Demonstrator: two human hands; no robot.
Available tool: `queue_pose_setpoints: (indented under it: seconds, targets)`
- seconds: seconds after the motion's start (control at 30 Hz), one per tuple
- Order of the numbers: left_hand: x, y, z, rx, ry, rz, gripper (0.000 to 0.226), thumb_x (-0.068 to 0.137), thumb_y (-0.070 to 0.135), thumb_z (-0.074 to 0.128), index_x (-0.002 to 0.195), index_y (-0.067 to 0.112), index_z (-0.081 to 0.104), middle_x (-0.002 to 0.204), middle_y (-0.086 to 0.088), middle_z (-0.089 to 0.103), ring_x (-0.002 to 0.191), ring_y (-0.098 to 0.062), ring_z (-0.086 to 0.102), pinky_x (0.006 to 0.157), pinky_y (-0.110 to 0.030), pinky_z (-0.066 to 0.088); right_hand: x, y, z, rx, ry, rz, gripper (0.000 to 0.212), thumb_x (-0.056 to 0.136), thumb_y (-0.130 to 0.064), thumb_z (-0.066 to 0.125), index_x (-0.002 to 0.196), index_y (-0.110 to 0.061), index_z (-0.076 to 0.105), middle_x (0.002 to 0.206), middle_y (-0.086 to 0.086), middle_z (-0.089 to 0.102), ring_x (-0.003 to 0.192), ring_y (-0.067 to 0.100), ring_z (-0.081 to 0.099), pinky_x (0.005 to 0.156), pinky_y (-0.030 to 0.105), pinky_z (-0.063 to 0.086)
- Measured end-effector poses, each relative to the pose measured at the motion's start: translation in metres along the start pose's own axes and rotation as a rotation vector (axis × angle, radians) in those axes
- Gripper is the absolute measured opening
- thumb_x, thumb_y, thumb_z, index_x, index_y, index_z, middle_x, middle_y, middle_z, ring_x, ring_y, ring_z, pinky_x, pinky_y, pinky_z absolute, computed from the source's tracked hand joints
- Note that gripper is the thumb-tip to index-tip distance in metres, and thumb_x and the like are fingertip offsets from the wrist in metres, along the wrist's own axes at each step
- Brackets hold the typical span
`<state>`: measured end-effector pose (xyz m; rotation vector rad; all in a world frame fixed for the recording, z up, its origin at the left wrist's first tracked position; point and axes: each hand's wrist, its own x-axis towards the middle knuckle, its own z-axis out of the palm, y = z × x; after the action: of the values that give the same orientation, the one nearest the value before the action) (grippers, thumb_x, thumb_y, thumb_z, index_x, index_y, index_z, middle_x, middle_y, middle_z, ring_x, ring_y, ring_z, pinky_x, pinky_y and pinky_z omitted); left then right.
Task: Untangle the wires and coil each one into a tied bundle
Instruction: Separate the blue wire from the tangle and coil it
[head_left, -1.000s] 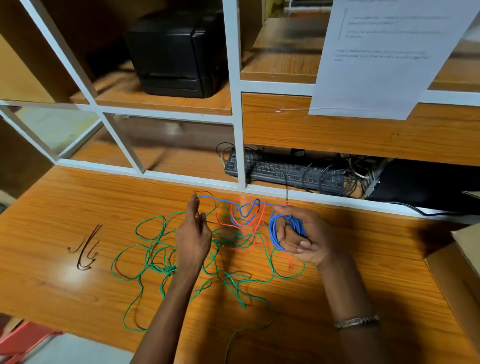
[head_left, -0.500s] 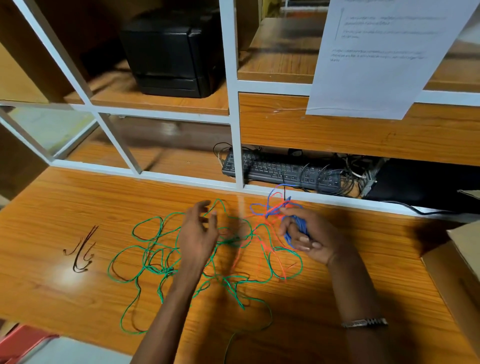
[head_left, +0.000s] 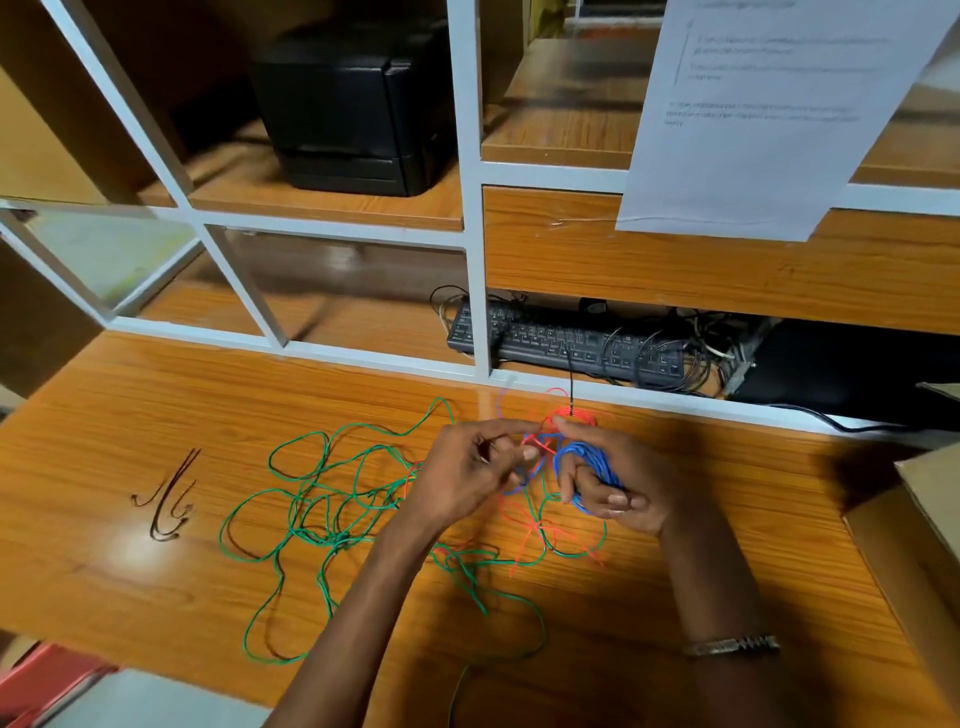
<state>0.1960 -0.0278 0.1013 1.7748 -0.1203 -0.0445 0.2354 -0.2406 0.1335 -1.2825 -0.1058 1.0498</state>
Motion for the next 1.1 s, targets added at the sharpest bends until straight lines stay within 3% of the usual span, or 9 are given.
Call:
queue_pose_setpoints:
  seconds: [0.1,0.17,0.27,0.37,0.47,0.57,0.73,0.9,1.1]
  targets:
    - [0.000,-0.007,-0.017,0.011,0.160,-0.057,0.022,0.093,0.021,0.077,0.098,0.042,0.083,0.085,-0.005,0.081,0.069,-0.022,0.075,0.072,-0.053,0.062,-0.008,0.004,-0.011,0.103,-0.033,-0.115,0.065,0.085,-0.055,0.069,0.064,0.006,0.062,0.030,0.000,0.025,0.027,0.015,0.007,0.037,0.026,0.012]
    - [0.002,-0.015,-0.027,0.080,0.241,-0.093,0.025,0.094,0.015,0.076,0.092,0.038,0.082,0.082,0.005,0.081,0.072,-0.021,0.079,0.074,-0.053,0.065,-0.011,0.007,-0.015,0.225,-0.061,-0.202,0.057,0.083,-0.050,0.074,0.060,0.001,0.062,0.029,-0.002,0.022,0.029,0.016,0.002,0.042,0.029,0.008]
    - [0.002,-0.037,-0.048,0.231,0.407,-0.178,0.030,0.094,0.011,0.073,0.084,0.039,0.079,0.072,0.008,0.078,0.063,-0.015,0.077,0.069,-0.048,0.065,-0.011,0.007,-0.020,0.453,-0.017,-0.296,0.056,0.096,-0.041,0.057,0.054,-0.004,0.058,0.029,-0.003,0.015,0.027,0.013,0.007,0.036,0.024,0.012]
    - [-0.004,-0.063,-0.080,0.384,0.551,-0.275,0.020,0.092,0.023,0.073,0.083,0.040,0.077,0.068,0.008,0.077,0.060,-0.010,0.076,0.068,-0.044,0.065,-0.017,0.000,-0.035,0.626,0.025,-0.385,0.068,0.108,-0.034,0.033,0.053,-0.002,0.056,0.025,-0.004,0.026,0.023,0.010,0.012,0.032,0.020,0.017]
    - [-0.009,-0.077,-0.100,0.472,0.650,-0.329,0.009,0.092,0.033,0.072,0.094,0.035,0.080,0.065,0.013,0.075,0.058,-0.006,0.074,0.065,-0.042,0.064,-0.015,-0.004,-0.039,0.585,0.096,-0.354,0.068,0.108,-0.035,0.035,0.056,0.001,0.061,0.025,-0.002,0.027,0.018,0.007,0.021,0.029,0.017,0.016]
    - [-0.007,-0.081,-0.100,0.509,0.716,-0.344,0.022,0.090,0.043,0.067,0.101,0.030,0.080,0.066,0.011,0.075,0.063,-0.011,0.076,0.066,-0.039,0.063,-0.005,-0.004,-0.026,0.482,0.142,-0.273,0.063,0.100,-0.038,0.044,0.059,0.005,0.063,0.026,0.001,0.025,0.017,0.008,0.020,0.029,0.015,0.018]
    - [-0.003,-0.060,-0.082,0.569,0.604,-0.223,0.024,0.095,0.029,0.073,0.117,0.024,0.076,0.106,-0.003,0.080,0.096,-0.020,0.076,0.078,-0.032,0.055,0.004,0.000,-0.009,0.285,0.158,-0.195,0.062,0.096,-0.039,0.051,0.061,0.011,0.062,0.029,0.002,0.028,0.019,0.009,0.017,0.034,0.022,0.011]
    - [-0.003,0.006,-0.040,0.252,0.556,-0.003,0.014,0.100,0.041,0.068,0.109,0.031,0.071,0.074,0.001,0.071,0.057,-0.016,0.066,0.056,-0.032,0.051,0.016,0.004,0.001,0.104,0.119,-0.126,0.066,0.100,-0.043,0.045,0.065,0.009,0.066,0.030,0.004,0.031,0.021,0.009,0.018,0.038,0.027,0.011]
    - [0.002,0.002,-0.004,0.383,0.036,-0.073,0.025,0.089,0.065,0.068,0.108,0.049,0.069,0.082,0.008,0.064,0.058,0.002,0.052,0.062,-0.026,0.042,0.015,0.006,0.005,0.048,0.037,-0.119,0.070,0.102,-0.047,0.041,0.064,0.007,0.068,0.030,0.003,0.032,0.021,0.010,0.017,0.041,0.033,0.008]
